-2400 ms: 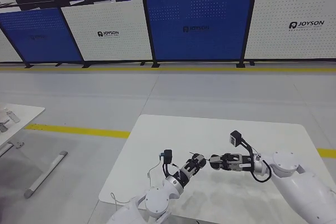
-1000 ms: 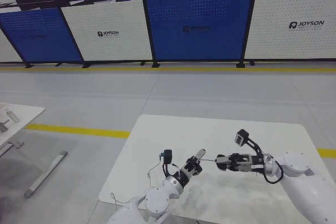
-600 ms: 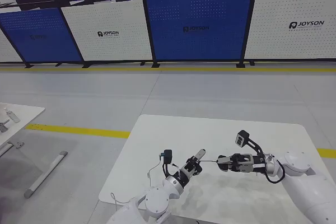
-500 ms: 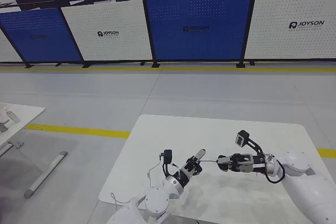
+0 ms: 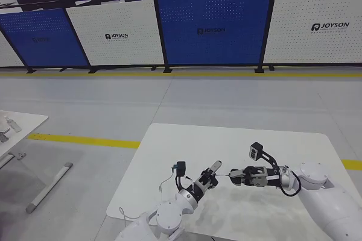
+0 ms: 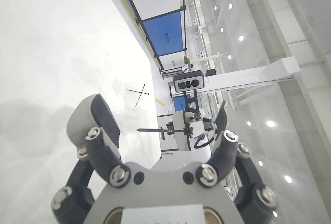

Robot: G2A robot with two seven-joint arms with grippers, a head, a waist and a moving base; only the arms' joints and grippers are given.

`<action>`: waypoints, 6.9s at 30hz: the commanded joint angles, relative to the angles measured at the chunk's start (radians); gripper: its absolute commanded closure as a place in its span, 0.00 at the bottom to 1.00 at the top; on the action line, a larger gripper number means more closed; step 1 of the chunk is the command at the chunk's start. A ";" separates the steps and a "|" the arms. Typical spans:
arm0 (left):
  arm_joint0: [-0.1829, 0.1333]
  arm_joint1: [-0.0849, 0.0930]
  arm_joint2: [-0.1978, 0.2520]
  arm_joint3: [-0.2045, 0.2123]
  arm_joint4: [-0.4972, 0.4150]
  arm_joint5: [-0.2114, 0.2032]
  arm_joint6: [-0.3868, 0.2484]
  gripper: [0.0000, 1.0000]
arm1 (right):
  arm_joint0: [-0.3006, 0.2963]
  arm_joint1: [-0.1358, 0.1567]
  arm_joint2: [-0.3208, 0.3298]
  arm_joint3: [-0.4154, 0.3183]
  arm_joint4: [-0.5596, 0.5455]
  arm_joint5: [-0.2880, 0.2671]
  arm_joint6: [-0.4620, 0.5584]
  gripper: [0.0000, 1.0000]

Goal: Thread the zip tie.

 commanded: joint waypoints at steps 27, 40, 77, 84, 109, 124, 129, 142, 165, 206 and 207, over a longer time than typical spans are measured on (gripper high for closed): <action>0.056 0.000 -0.052 -0.021 -0.013 -0.079 -0.108 1.00 | 0.000 0.000 0.000 0.000 0.000 0.000 0.000 1.00; 0.067 -0.004 -0.066 -0.032 -0.005 -0.071 -0.122 1.00 | 0.000 0.000 0.000 0.000 0.000 0.000 0.000 1.00; 0.085 -0.018 -0.089 -0.024 0.018 -0.097 -0.161 1.00 | 0.000 0.000 0.000 0.000 0.000 0.000 0.000 1.00; 0.085 -0.020 -0.091 -0.024 0.021 -0.095 -0.165 1.00 | -0.014 0.001 0.005 -0.020 -0.006 0.003 -0.033 0.78; 0.076 -0.028 -0.099 -0.019 0.035 -0.049 -0.127 1.00 | -0.085 0.047 0.111 -0.118 -0.119 0.036 -0.090 0.00; 0.081 -0.023 -0.127 -0.029 -0.028 -0.036 -0.238 1.00 | -0.064 0.035 0.067 -0.102 -0.301 -0.068 -0.189 0.00; 0.077 -0.025 -0.125 -0.024 -0.035 -0.033 -0.230 1.00 | -0.085 0.034 0.071 -0.125 -0.262 -0.087 -0.161 0.00; 0.071 -0.032 -0.109 -0.012 -0.027 -0.050 -0.232 1.00 | -0.076 0.025 0.086 -0.082 -0.220 -0.104 -0.123 0.81; 0.061 -0.042 -0.111 0.002 -0.038 -0.025 -0.206 1.00 | -0.073 0.014 0.099 -0.079 -0.204 -0.137 -0.063 0.85; 0.060 -0.048 -0.122 -0.002 -0.088 0.037 -0.236 0.00 | -0.099 0.011 0.118 -0.113 -0.244 -0.116 -0.110 1.00; 0.060 -0.048 -0.122 -0.002 -0.088 0.037 -0.236 0.00 | -0.109 0.011 0.119 -0.128 -0.243 -0.116 -0.126 1.00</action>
